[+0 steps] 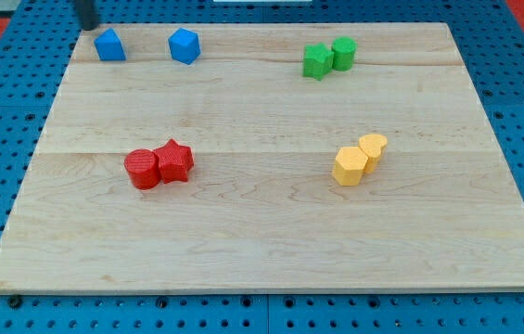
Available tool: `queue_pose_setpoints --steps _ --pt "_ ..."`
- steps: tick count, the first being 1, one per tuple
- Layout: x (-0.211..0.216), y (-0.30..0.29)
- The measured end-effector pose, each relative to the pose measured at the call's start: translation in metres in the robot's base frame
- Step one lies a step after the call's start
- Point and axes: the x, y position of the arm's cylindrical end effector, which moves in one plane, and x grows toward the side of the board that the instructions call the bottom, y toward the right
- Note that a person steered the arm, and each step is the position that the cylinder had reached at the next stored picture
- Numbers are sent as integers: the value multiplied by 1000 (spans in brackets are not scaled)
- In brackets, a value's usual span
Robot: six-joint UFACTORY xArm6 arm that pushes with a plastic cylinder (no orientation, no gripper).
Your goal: Place the blue triangle into the blue cube
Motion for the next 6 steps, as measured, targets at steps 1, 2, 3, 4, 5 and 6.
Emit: queue_pose_setpoints --steps 1,2,3,4,5,6 --pt "30 16" --pt "56 56" --pt "56 91" --pt "57 133" --pt "52 139" --pt "12 150"
